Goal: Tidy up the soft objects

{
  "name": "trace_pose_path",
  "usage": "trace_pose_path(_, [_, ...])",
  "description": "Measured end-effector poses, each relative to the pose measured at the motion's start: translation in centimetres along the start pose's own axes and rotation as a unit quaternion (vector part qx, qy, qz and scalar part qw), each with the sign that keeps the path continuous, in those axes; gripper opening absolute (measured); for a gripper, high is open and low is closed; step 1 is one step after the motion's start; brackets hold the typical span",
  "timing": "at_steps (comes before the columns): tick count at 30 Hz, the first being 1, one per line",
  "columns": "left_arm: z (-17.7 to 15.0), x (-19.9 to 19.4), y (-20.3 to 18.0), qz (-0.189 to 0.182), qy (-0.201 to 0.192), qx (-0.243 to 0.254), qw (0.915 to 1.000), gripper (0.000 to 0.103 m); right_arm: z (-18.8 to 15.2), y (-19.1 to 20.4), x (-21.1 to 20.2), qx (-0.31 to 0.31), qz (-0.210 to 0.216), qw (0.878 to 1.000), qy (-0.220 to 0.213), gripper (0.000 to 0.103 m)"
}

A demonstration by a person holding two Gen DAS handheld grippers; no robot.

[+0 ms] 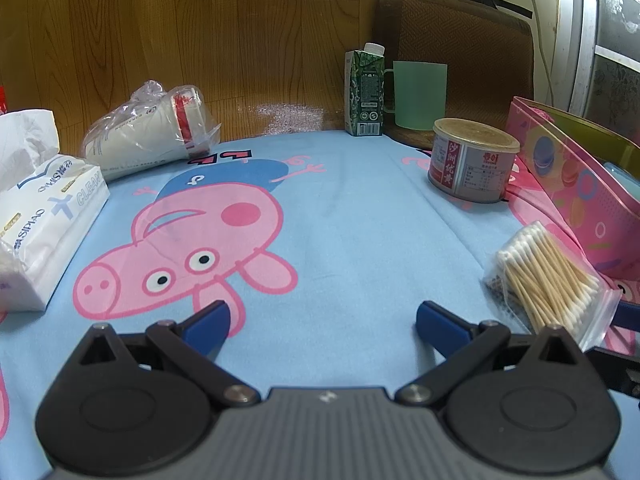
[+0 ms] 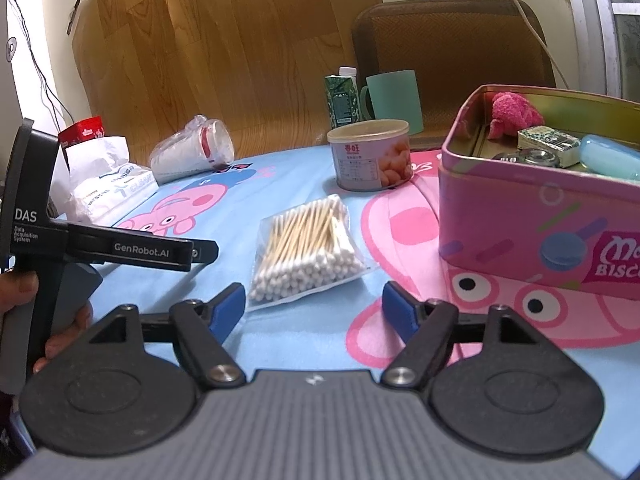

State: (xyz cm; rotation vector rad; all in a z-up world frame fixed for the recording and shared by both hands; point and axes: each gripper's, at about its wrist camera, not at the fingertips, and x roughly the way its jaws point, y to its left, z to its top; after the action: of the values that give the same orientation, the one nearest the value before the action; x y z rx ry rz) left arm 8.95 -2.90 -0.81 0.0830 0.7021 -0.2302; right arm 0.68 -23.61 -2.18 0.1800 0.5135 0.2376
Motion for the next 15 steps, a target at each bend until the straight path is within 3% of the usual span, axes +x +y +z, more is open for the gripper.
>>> trace_pose_path(15, [-0.03,-0.04,0.08,-0.002,-0.001,-0.004,1.0,0.103,0.05,-0.24,-0.01,0.011,0.007,1.0,-0.002,0.078])
